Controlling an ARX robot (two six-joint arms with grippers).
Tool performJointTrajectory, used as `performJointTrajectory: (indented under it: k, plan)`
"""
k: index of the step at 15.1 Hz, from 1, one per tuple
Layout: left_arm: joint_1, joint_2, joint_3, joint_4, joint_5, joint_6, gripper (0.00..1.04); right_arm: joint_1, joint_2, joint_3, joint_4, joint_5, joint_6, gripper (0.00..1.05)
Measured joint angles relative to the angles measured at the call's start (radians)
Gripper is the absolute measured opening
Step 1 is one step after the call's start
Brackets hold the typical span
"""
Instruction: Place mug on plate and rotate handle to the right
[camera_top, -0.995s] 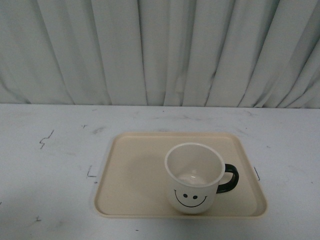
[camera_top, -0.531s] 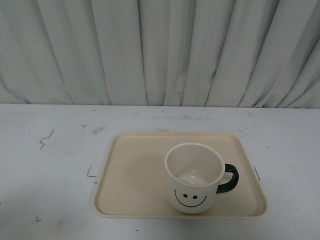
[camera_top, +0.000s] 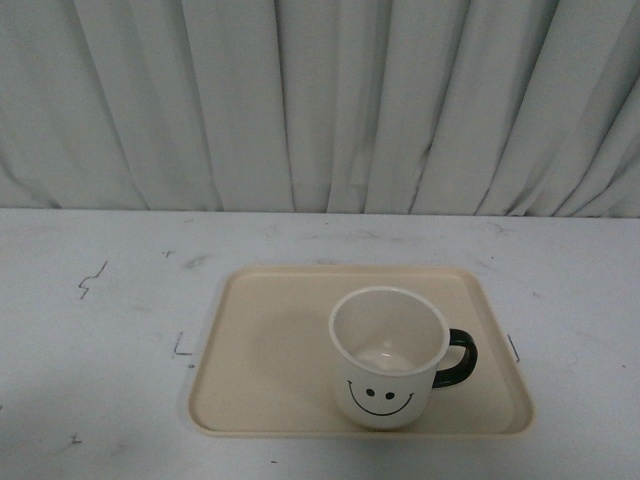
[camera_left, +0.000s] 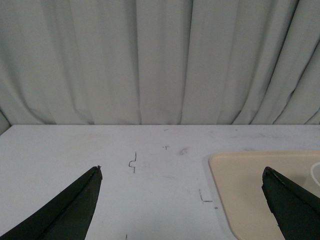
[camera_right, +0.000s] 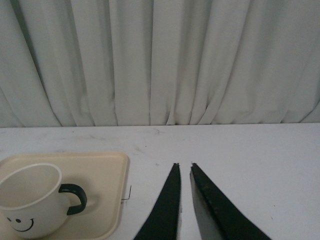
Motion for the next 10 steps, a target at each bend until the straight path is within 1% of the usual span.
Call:
performJointTrajectory:
  k: [1, 7, 8, 9, 10]
  plan:
    - [0.000, 0.000, 0.000, 0.000, 0.000, 0.000, 0.98, 0.000, 0.000, 0.000, 0.000, 0.000, 0.000, 0.17]
    - [0.000, 0.000, 0.000, 0.000, 0.000, 0.000, 0.98, 0.000, 0.000, 0.000, 0.000, 0.000, 0.000, 0.92]
    - [0.000, 0.000, 0.000, 0.000, 0.000, 0.000, 0.98, 0.000, 0.000, 0.000, 0.000, 0.000, 0.002, 1.00]
    - [0.000, 0.000, 0.000, 0.000, 0.000, 0.000, 0.98, 0.000, 0.000, 0.000, 0.000, 0.000, 0.001, 0.97]
    - [0.000, 0.000, 0.000, 0.000, 0.000, 0.000, 0.98, 0.000, 0.000, 0.000, 0.000, 0.000, 0.002, 0.98]
